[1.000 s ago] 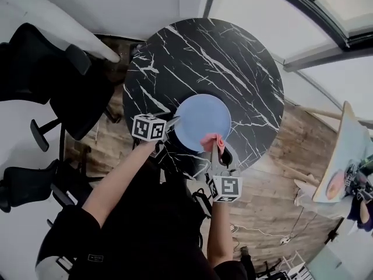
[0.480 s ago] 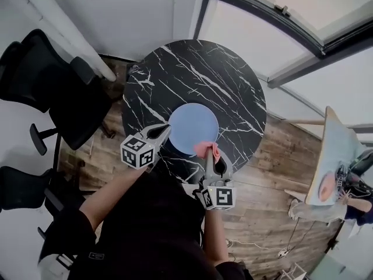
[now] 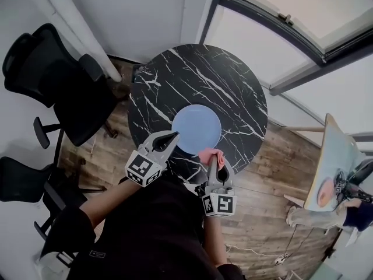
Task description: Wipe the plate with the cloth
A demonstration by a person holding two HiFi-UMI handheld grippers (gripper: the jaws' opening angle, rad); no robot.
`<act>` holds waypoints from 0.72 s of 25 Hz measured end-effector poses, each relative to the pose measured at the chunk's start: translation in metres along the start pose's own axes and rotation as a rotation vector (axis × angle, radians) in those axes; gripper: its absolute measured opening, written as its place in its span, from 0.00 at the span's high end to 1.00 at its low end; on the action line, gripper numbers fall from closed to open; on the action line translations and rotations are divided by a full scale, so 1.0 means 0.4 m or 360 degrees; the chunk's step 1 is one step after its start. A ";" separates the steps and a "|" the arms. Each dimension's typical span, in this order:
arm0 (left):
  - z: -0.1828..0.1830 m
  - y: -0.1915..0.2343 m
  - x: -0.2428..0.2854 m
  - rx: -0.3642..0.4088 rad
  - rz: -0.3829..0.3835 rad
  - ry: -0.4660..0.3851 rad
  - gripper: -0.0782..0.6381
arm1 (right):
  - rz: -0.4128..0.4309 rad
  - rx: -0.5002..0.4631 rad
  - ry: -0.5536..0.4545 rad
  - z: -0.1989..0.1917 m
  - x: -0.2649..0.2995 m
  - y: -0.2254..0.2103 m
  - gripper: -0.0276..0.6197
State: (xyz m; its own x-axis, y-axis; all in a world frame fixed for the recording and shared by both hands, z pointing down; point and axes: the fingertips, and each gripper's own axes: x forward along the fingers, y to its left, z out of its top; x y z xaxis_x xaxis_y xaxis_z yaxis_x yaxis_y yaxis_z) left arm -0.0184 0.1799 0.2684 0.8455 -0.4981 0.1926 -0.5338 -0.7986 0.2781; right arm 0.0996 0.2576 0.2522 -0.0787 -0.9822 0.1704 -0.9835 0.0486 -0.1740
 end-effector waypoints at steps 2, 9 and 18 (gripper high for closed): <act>0.001 0.000 -0.006 0.0000 -0.0005 -0.0009 0.89 | 0.0004 -0.0015 0.0001 0.005 0.001 0.008 0.94; -0.001 -0.003 -0.027 0.0030 0.0001 -0.0019 0.89 | -0.0038 -0.0012 -0.0007 0.005 -0.006 0.004 0.94; -0.002 -0.017 -0.038 0.0016 -0.0028 -0.0037 0.89 | -0.0054 -0.0018 -0.0026 0.009 -0.018 0.005 0.94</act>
State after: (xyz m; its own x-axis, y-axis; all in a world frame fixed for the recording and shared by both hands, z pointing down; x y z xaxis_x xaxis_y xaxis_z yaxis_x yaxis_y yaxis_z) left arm -0.0275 0.1932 0.2644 0.8550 -0.4915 0.1655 -0.5186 -0.8107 0.2716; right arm 0.0987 0.2641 0.2470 -0.0426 -0.9862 0.1599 -0.9874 0.0171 -0.1575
